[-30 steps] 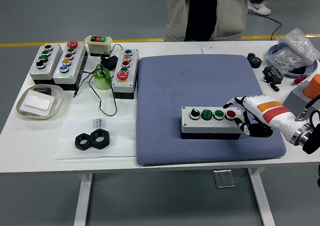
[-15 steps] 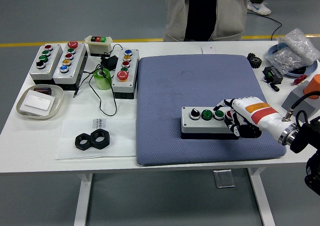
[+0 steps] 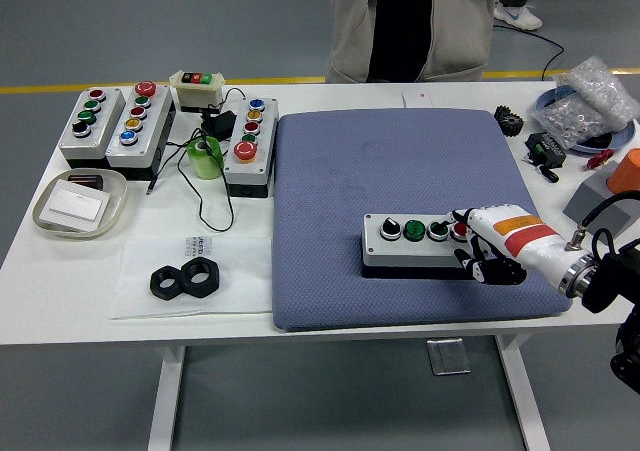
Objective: Pick up the button,place it on the desk,press the button,press the button
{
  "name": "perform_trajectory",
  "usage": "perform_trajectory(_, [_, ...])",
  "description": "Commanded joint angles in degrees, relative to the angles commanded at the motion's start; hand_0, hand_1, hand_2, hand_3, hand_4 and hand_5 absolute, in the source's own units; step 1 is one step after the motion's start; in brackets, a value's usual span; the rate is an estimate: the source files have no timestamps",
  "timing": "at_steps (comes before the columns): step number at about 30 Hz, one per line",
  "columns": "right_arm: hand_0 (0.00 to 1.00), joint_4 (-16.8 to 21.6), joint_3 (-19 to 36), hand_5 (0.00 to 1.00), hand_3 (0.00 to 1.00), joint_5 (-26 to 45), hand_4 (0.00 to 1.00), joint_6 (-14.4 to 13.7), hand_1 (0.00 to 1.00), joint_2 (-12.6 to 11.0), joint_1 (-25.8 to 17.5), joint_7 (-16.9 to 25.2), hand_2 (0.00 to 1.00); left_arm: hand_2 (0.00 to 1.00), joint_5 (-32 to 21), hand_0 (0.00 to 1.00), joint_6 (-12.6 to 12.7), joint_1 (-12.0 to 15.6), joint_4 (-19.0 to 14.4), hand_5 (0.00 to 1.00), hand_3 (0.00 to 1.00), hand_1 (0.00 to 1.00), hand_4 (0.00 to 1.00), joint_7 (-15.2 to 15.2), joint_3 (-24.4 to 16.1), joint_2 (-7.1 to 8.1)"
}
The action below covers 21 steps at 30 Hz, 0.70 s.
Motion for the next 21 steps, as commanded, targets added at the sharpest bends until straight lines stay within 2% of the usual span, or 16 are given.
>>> perform_trajectory(11, [0.273, -0.1, -1.0, 0.002, 0.725, -0.4, 0.51, 0.7, 0.056, 0.1, 0.5, -0.4, 0.174, 0.855, -0.2, 0.741, 0.0, -0.1, 0.0, 0.998, 0.824, 0.825, 0.624, -0.1, 0.2, 0.06])
perform_trajectory(21, [0.273, 3.1, 3.9, 0.002, 0.728, 0.1, 0.51, -0.9, 0.055, -1.0, -0.2, 0.0, 0.173, 0.855, -0.3, 0.737, 0.0, 0.0, 0.0, 0.998, 0.824, 0.825, 0.623, -0.1, 0.2, 0.06])
